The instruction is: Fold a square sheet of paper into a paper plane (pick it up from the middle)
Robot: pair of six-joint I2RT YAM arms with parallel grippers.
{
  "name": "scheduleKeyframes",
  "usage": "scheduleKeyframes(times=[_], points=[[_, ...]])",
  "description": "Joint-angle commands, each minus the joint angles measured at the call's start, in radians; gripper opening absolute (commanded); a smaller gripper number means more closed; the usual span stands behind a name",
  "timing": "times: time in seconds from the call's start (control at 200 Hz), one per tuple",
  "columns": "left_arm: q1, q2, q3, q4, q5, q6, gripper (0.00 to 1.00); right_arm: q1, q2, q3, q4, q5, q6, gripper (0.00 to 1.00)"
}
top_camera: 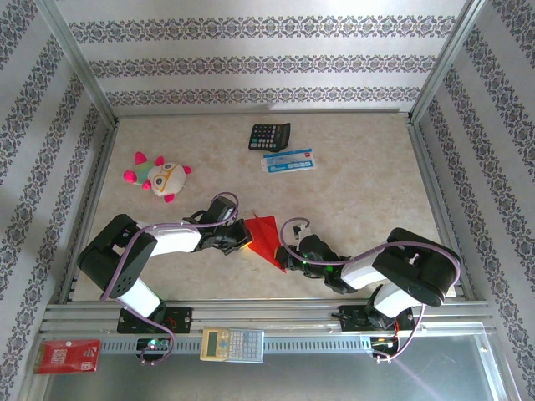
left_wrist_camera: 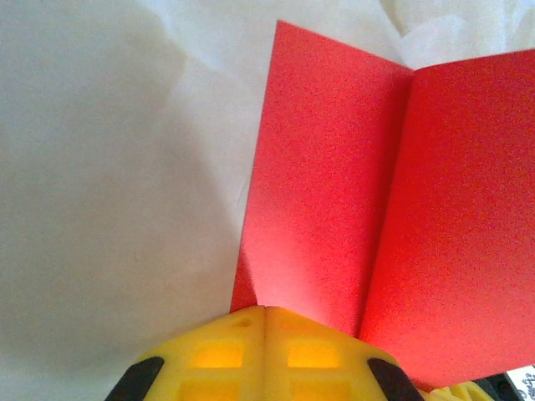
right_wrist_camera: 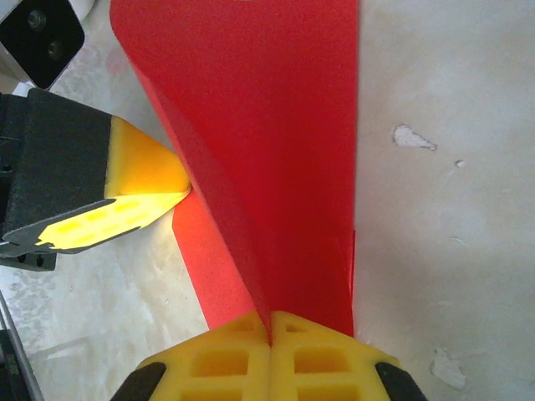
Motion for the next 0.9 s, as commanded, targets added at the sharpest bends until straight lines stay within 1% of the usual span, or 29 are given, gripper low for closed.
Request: scheduleKeyframes(times=[0.0, 0.32, 0.485, 0.779, 0.894], points=[[-0.01, -0.004, -0.018, -0.055, -0.045, 0.028, 0.03, -0.025, 0.012, -0.017, -0.017, 0.012, 0.015, 0.0], [-0.01, -0.014, -0.014, -0.069, -0.052, 0.033, 0.04, -0.047, 0.072, -0.042, 0.06, -0.017, 0.062, 0.0], [-0.01, -0.034, 0.012, -0.089, -0.06, 0.045, 0.08, -0.052, 0.118, -0.043, 0.101, -0.029, 0.08, 0.0], [-0.01, -0.076, 0.11, -0.149, -0.06, 0.082, 0.19, -0.058, 0.155, -0.044, 0.109, -0.035, 0.092, 0.0], [-0.012, -0.093, 0.12, -0.139, -0.045, 0.076, 0.19, -0.059, 0.168, -0.044, 0.112, -0.034, 0.098, 0.0]])
